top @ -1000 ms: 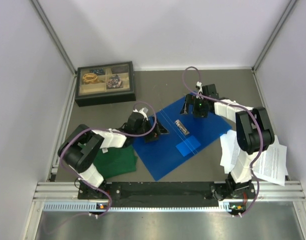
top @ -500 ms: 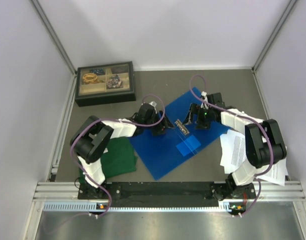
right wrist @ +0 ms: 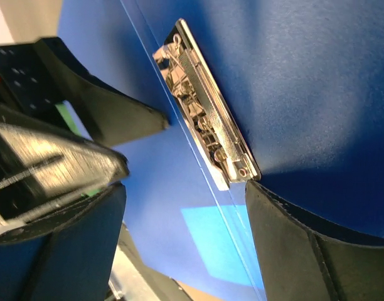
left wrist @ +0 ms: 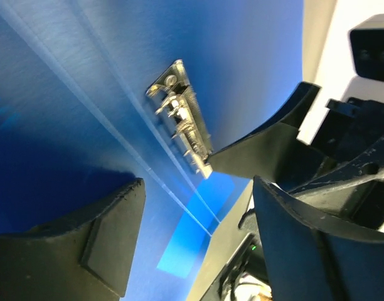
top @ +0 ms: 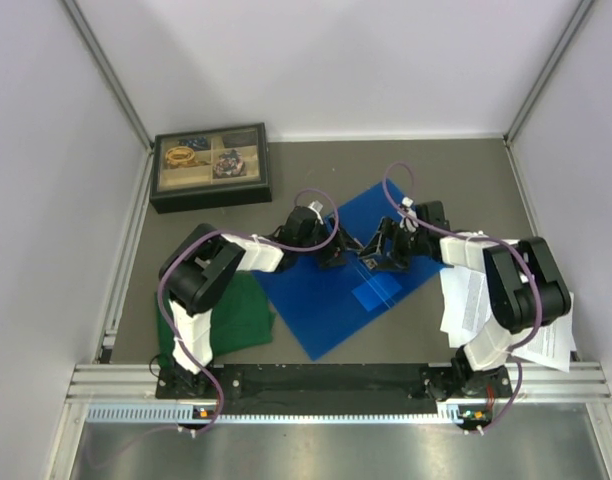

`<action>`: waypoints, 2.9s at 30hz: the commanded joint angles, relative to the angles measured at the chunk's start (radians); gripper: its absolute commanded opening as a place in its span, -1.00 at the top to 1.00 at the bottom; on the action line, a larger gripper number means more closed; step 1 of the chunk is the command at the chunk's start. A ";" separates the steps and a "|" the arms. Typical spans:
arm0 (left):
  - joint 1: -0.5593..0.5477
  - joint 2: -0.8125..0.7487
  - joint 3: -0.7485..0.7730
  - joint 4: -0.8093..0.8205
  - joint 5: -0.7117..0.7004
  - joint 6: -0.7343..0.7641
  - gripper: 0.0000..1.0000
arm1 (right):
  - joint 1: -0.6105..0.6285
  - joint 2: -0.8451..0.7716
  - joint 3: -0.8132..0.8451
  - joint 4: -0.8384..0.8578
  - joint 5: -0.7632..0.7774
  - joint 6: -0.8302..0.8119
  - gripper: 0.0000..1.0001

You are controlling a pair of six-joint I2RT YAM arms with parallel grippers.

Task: Put the files into the folder

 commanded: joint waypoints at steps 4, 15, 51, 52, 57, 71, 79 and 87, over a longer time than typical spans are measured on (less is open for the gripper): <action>0.012 0.128 0.049 0.042 0.063 -0.046 -0.50 | -0.003 0.104 0.122 0.073 0.025 0.059 -0.54; 0.040 0.123 0.107 -0.152 0.045 0.030 -0.10 | -0.003 -0.014 0.142 -0.108 0.229 0.056 -0.55; 0.012 0.089 0.138 -0.298 -0.155 0.081 0.07 | -0.026 0.156 0.039 0.111 -0.006 0.033 1.00; 0.012 0.091 0.144 -0.318 -0.160 0.095 0.07 | -0.026 0.167 0.042 0.110 -0.007 0.030 1.00; 0.011 0.108 0.248 -0.484 -0.239 0.173 0.06 | -0.026 0.185 0.053 0.064 0.029 0.019 1.00; 0.000 0.174 0.408 -0.644 -0.347 0.224 0.27 | -0.026 0.159 0.020 0.073 0.089 0.056 1.00; -0.006 0.218 0.431 -0.657 -0.342 0.167 0.54 | -0.006 0.148 0.032 0.059 0.118 0.042 1.00; -0.008 0.257 0.482 -0.752 -0.353 0.223 1.00 | 0.017 0.155 0.042 0.036 0.183 0.021 1.00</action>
